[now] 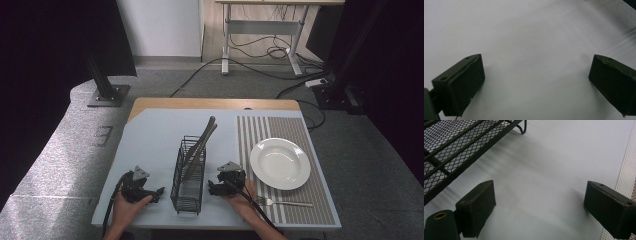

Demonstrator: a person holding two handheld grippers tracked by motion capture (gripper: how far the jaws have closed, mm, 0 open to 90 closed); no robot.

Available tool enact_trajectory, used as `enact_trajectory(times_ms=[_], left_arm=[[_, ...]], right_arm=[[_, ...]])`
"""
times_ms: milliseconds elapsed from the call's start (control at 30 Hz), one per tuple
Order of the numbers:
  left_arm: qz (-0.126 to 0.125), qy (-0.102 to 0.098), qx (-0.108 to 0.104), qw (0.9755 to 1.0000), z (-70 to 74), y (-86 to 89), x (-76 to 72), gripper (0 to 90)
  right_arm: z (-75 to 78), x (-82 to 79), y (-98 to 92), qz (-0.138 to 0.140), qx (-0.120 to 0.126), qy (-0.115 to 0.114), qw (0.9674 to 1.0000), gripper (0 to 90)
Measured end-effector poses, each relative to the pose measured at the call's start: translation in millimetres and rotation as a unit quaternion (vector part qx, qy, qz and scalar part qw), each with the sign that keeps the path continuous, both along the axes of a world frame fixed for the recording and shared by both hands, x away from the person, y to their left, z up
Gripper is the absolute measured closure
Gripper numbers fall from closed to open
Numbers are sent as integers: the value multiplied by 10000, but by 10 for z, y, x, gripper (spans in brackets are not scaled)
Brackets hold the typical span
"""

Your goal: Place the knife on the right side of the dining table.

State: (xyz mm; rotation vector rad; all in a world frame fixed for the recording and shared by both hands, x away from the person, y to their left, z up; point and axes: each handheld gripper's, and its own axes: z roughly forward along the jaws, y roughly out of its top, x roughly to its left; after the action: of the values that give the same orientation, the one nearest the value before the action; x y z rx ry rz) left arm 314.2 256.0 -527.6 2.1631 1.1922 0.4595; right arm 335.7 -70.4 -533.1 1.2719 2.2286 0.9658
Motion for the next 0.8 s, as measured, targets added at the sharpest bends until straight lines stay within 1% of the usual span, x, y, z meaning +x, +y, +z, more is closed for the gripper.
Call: enact_trajectory(times_ms=[67, 133, 200, 233, 433, 533, 567, 600, 667, 800], left_arm=[[0, -1, 0, 10000, 0, 0, 0, 0], [0, -2, 0, 10000, 0, 0, 0, 0], [1, 0, -2, 10000, 0, 0, 0, 0], [1, 1, -2, 10000, 0, 0, 1, 0], [8, 7, -7, 10000, -1, -1, 2, 0], [9, 7, -8, 10000, -1, -1, 3, 0], [8, 9, -8, 10000, 0, -1, 2, 0], [10, 7, -10, 10000, 0, -1, 2, 0], [13, 4, -11, 10000, -1, -2, 2, 0], [10, 0, -12, 10000, -1, -1, 1, 0]], right_arm=[[7, -8, -4, -20, 57, 4, 10000, 132], [37, -28, -14, -15, 96, -81, 9999, 134], [109, -55, -34, -54, 138, -211, 9997, 136], [155, -68, -53, -70, 178, -275, 9994, 138], [480, -107, -212, -27, 565, -447, 9974, 140], [676, -114, -283, -25, 738, -619, 9953, 140], [800, -110, -327, -23, 872, -716, 9936, 139], [800, -110, -327, -23, 872, -716, 9936, 139], [901, -95, -350, -1, 971, -807, 9920, 140], [1066, -25, -338, 86, 1015, -940, 9903, 149]])
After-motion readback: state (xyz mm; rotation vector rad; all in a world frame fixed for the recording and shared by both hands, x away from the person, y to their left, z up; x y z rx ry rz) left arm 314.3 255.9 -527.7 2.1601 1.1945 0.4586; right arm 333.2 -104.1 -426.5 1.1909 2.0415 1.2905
